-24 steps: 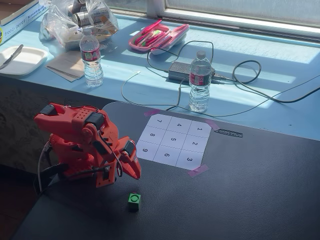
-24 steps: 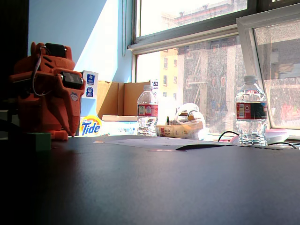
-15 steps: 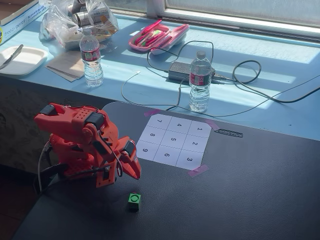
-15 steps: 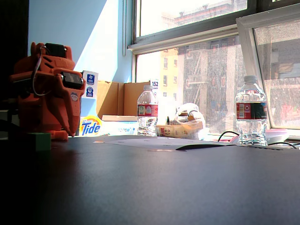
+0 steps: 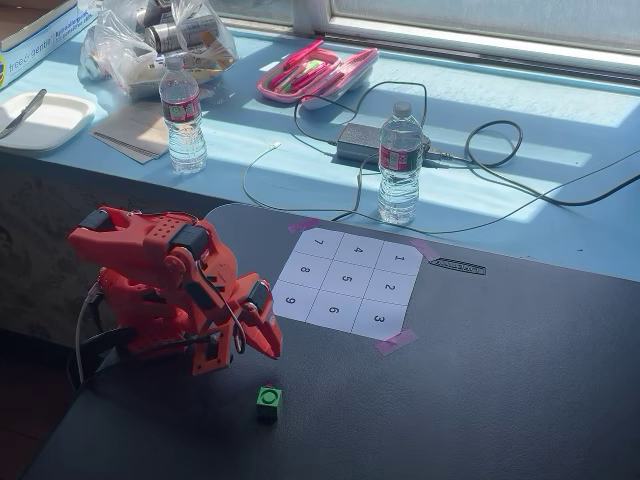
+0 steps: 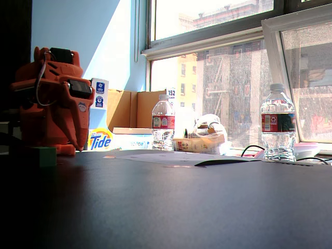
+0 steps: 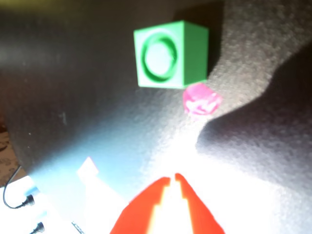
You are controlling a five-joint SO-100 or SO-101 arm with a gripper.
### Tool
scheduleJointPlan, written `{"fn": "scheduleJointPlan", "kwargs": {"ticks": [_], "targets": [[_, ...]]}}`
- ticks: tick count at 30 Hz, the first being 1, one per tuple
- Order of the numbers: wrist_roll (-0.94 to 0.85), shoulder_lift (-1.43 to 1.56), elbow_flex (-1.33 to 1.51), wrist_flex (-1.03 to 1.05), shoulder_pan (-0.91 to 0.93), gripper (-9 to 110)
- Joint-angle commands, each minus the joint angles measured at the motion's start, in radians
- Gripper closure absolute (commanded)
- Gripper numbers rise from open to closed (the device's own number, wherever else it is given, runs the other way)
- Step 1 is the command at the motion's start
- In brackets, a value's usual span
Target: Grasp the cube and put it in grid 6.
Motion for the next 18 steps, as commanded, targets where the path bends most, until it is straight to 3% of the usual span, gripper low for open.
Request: {"fn": "scheduleJointPlan", "kwargs": {"ticks": [1,18], "targets": [[-0.011,0.008,0.009,-0.003,-0.005,101],[-0.009,0.008,0.009,-0.012,0.012,101]]}}
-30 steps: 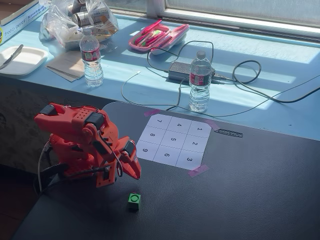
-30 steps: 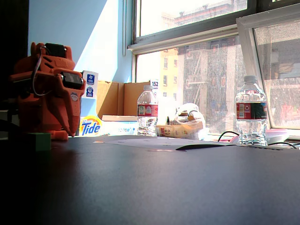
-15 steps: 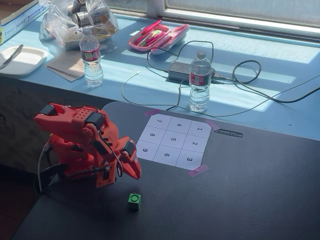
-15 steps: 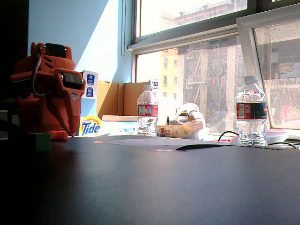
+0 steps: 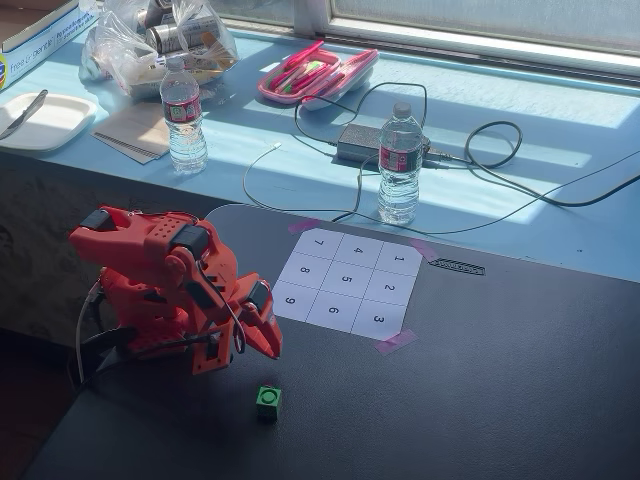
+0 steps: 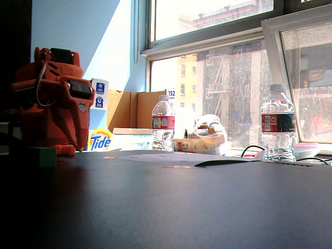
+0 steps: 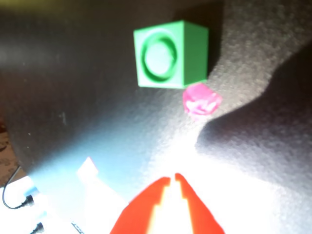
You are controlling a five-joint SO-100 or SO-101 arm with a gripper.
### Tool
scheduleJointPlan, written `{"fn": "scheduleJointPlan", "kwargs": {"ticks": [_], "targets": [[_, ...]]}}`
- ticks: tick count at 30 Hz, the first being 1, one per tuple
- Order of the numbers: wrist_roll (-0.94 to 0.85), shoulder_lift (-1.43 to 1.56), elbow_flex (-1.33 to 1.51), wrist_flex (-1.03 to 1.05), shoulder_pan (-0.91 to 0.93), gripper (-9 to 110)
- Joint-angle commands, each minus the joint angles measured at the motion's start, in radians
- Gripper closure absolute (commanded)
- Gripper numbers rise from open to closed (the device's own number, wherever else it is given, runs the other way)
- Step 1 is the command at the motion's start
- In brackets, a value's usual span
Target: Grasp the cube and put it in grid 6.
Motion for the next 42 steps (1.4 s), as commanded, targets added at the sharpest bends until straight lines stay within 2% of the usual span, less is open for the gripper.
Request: {"fn": "scheduleJointPlan", "kwargs": {"ticks": [1,16,21,30,42], "targets": [[-0.009,0.008,0.006,-0.012,0.012,101],[0.0,-0.084,-0.106,0.048,0.021,101],[0.015,-0.166,-0.196,0.077,0.048,95],[0.034,-0.486,-0.448,0.083,0.161,84],[0.028,-0.877,-0.634,0.017,0.305,79]]}}
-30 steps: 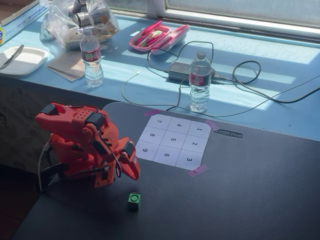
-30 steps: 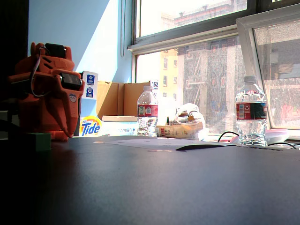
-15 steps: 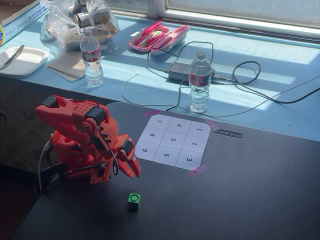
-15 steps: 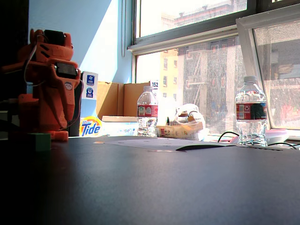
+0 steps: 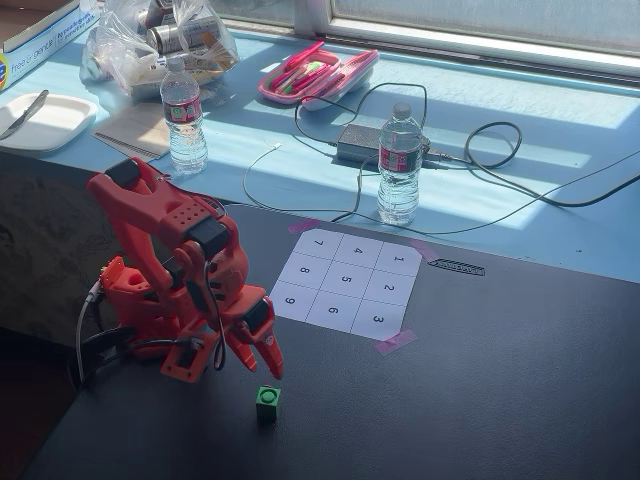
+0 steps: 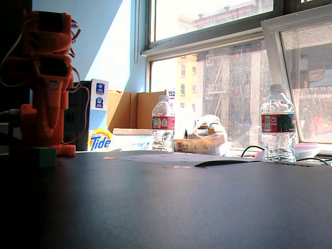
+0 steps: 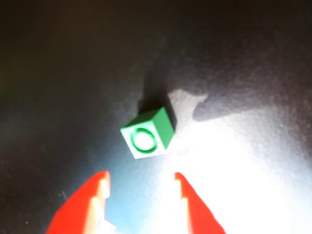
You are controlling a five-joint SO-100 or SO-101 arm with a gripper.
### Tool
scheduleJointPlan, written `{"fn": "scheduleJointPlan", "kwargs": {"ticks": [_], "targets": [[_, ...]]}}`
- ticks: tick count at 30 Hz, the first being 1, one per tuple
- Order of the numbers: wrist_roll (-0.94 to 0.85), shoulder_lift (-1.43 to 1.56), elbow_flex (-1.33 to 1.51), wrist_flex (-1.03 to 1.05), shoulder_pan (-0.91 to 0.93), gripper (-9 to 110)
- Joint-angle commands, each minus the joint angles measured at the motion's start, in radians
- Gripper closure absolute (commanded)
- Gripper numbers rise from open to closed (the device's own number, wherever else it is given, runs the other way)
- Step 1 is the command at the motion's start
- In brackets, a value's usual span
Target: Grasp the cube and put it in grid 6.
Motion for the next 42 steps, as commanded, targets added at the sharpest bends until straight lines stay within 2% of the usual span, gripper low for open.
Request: {"fn": "scheduleJointPlan", "kwargs": {"ticks": [1,16,35,39,42], "targets": [[-0.008,-0.066,-0.071,-0.023,0.017,79],[-0.061,-0.255,-0.115,-0.075,0.035,73],[-0.106,-0.468,-0.235,-0.078,0.058,73],[-0.118,-0.483,-0.239,-0.086,0.058,80],[-0.123,-0.489,-0.242,-0.097,0.058,92]]}}
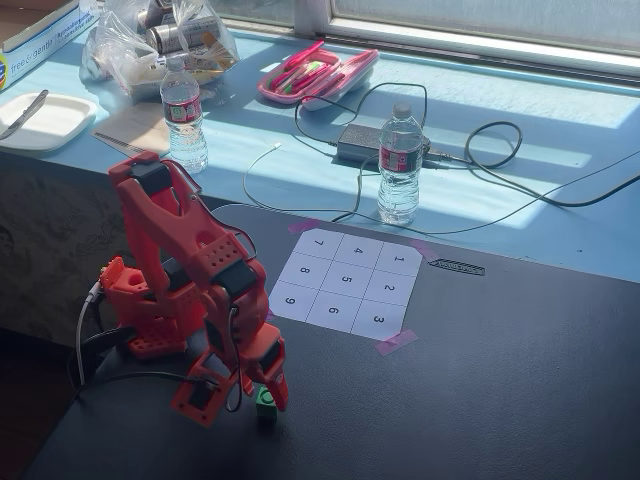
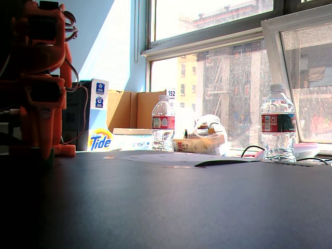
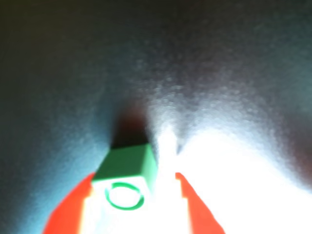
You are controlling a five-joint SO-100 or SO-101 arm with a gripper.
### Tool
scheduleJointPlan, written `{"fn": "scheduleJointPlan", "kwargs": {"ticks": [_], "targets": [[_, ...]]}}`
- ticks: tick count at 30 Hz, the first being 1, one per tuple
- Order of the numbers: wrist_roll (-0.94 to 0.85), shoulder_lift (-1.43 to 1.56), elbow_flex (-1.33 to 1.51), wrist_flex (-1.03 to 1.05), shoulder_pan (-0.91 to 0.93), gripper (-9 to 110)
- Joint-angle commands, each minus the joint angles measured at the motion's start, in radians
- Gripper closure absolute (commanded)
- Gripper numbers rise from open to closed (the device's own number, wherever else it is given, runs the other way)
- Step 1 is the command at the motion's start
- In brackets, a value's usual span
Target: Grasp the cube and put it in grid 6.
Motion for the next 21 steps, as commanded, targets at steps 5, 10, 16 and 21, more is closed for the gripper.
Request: {"fn": "scheduleJointPlan", "kwargs": {"ticks": [5,10,16,21], "targets": [[-0.015,-0.011,-0.066,-0.015,-0.008,101],[-0.015,-0.029,-0.144,0.077,-0.048,101],[0.021,-0.075,-0.41,0.275,-0.166,101],[0.061,-0.152,-0.6,0.417,-0.359,101]]}}
